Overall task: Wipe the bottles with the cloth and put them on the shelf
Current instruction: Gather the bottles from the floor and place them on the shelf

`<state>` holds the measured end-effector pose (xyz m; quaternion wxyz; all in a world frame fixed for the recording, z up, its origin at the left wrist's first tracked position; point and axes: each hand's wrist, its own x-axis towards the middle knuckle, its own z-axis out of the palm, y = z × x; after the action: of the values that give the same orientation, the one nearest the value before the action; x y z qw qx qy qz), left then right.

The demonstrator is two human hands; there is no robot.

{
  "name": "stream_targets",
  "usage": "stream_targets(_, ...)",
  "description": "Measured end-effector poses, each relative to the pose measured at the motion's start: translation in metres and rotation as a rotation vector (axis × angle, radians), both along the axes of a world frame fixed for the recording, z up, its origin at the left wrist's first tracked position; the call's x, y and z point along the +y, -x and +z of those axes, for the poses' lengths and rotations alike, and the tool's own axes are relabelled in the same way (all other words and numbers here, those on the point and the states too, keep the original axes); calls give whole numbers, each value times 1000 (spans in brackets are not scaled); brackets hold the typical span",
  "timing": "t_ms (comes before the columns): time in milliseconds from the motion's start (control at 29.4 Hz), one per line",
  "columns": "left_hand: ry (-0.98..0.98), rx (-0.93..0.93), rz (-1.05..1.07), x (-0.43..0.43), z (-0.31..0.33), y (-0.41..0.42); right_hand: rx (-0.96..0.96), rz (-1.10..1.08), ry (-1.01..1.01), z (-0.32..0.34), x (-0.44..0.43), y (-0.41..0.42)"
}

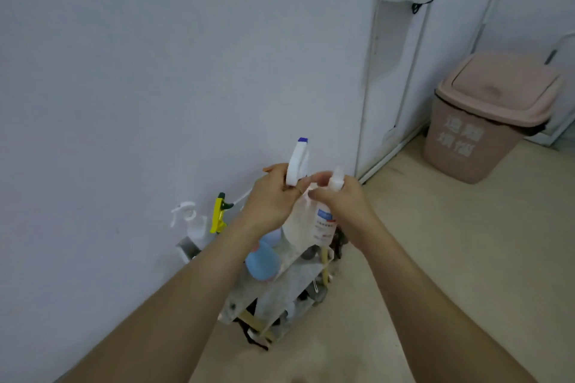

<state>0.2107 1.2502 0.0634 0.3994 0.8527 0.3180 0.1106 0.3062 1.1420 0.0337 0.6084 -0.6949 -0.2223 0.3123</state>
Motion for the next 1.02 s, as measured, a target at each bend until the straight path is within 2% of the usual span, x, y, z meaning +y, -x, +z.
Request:
stream_targets(68, 55, -22, 62, 19, -19, -6, 34, -87, 37, -11, 20, -10)
stream_targets(136, 76, -5, 73, 29, -43, -10, -13, -140, 87, -25, 35, -19)
stream_targets(204, 63, 37, 64, 36, -67, -14, -133, -120, 161, -43, 50, -28)
stream_targets(306, 80, 87, 85, 45, -97, -20, -370, -50, 445, -82, 68, -48)
stream_targets(374, 88, 108, 108, 49, -111, -24, -430, -11, 530, -97, 75, -61)
stream_targets(545, 97, 119, 168, 47, -138, -41, -450, 97, 587, -115, 93, -76)
stream_targets(681, 133, 253, 296, 45, -156, -58, -392, 237, 602, -149, 114, -91)
stream_targets(851, -13, 390, 304, 55, -150, -76, -377, 396, 634, -182, 120, -96)
stream_targets(1021, -300, 673, 179, 61, -138, -80, -469, 374, 639, -204, 115, -98)
